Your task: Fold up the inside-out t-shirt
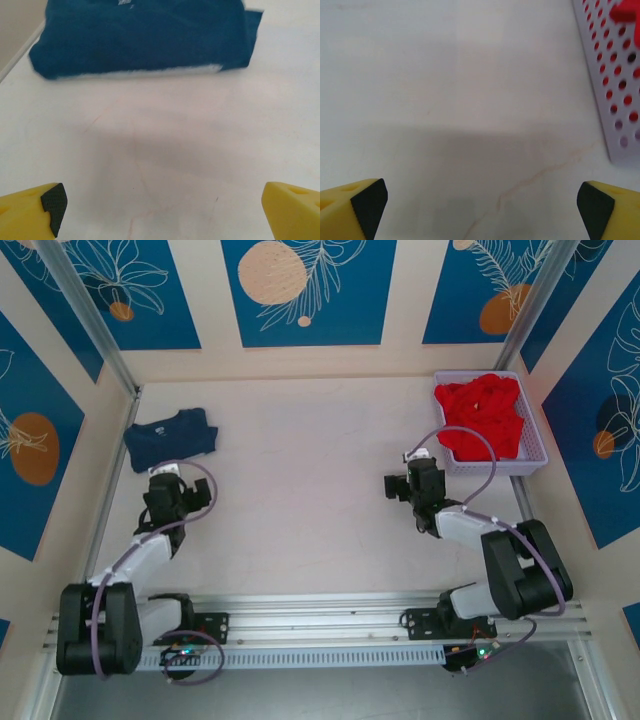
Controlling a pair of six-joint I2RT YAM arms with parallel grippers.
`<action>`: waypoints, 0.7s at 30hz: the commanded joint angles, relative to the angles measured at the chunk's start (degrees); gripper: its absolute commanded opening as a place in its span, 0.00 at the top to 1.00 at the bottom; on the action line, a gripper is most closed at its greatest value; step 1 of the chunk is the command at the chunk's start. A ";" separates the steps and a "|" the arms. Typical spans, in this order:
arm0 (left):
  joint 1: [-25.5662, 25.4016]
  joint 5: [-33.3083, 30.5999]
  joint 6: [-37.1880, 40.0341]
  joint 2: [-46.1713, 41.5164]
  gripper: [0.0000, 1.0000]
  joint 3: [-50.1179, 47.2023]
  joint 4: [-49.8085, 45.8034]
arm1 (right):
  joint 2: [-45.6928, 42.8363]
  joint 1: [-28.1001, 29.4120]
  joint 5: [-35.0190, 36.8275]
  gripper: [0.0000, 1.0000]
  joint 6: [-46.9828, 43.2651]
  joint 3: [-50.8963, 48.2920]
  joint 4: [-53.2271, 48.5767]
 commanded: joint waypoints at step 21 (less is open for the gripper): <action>-4.88 3.35 10.57 21.80 0.00 0.77 32.43 | 6.95 -15.48 -25.29 0.01 1.53 -5.29 27.44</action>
